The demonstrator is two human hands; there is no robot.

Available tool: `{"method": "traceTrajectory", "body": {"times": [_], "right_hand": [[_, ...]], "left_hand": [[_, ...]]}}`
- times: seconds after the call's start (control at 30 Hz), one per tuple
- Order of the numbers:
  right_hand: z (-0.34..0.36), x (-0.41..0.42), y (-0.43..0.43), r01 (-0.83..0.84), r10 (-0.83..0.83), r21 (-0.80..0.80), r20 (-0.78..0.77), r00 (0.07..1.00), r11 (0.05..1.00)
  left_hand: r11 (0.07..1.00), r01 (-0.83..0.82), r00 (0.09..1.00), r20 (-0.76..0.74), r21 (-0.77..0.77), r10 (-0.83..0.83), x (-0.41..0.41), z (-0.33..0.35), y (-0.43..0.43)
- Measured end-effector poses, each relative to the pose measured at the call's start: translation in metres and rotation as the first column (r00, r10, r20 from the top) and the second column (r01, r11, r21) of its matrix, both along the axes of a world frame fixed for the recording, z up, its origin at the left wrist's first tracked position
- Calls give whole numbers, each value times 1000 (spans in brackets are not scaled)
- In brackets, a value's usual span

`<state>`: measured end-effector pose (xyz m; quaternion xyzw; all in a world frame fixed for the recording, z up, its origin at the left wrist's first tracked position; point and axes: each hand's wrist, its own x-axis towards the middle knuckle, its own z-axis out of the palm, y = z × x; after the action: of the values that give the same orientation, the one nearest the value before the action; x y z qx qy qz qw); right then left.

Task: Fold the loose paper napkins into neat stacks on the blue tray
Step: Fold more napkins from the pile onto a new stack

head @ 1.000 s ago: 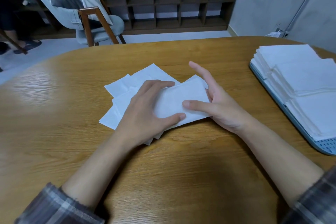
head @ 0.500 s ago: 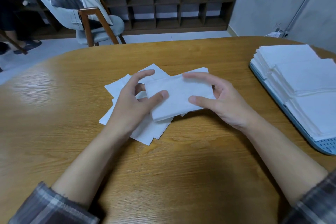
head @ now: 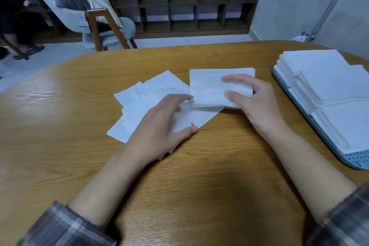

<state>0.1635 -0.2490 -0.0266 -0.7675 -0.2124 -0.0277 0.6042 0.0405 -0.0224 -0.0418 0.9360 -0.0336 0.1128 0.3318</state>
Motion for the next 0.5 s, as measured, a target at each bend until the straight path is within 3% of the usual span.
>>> {"method": "traceTrajectory", "body": {"times": [0.17,0.5], "right_hand": [[-1,1,0,39,-39,-2,-9,999,999],[3,-3,1,-66,65,-43,-22,998,997]], "left_hand": [[975,36,999,-20,221,-33,-1,0,-2],[950,162,973,118,267,-199,1,-4,-13]]}}
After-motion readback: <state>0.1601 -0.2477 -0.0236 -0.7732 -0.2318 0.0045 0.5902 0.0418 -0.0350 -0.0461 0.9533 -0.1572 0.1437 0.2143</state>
